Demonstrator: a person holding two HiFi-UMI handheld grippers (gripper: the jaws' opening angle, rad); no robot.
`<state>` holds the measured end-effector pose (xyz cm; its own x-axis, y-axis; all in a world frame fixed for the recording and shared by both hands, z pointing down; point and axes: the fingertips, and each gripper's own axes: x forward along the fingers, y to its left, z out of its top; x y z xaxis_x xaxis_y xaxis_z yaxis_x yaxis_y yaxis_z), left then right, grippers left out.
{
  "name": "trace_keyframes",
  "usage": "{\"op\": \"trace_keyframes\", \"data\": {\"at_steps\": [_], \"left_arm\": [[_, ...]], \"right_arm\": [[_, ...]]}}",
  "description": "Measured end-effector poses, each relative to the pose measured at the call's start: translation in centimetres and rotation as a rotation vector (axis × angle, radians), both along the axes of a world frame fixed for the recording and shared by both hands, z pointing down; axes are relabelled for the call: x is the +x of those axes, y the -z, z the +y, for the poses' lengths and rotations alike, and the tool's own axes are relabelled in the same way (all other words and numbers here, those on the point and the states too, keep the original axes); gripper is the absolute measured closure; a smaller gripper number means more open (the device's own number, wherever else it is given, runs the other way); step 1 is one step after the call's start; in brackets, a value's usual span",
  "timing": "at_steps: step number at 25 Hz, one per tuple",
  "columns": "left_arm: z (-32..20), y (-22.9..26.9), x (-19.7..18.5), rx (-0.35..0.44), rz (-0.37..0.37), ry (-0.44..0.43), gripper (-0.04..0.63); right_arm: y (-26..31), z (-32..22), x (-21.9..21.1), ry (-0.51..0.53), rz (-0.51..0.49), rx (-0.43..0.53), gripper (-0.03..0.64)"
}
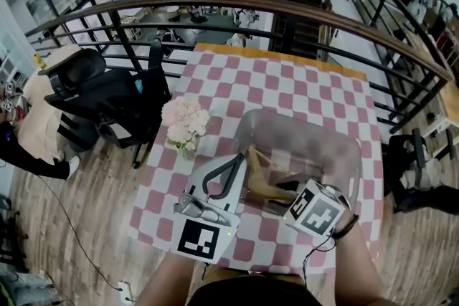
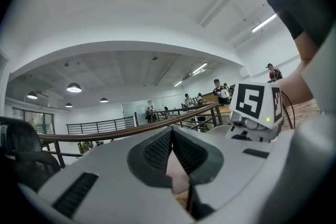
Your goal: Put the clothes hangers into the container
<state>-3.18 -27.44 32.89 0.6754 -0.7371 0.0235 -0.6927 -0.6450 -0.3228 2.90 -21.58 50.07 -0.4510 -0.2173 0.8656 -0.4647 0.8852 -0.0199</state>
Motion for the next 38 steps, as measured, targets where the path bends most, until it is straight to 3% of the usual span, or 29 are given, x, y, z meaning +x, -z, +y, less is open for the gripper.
{"op": "trace_keyframes", "data": {"at_steps": [5, 14, 23, 38], "left_arm": [[0.8, 0.5, 0.8, 0.005, 0.0, -0.021, 0.586], [2.7, 0.7, 2.7, -0.055, 0.049, -0.048, 0.586], [5.8, 1.9, 6.0, -0.048, 0.045, -0.1, 0.586], [10.3, 2.8, 10.7, -0.072, 0.057, -0.133, 0.586]], "right_arm": [[1.3, -0.3, 0.3, -0.026, -0.048, 0.054, 0.44], [4.7, 0.3, 1.2, -0.071, -0.168, 0.178, 0.44], [10.1, 1.0, 3.3, -0.135, -0.311, 0.401, 0.44], [17.0, 6.5, 6.2, -0.145, -0.534, 0.738, 0.449]]}}
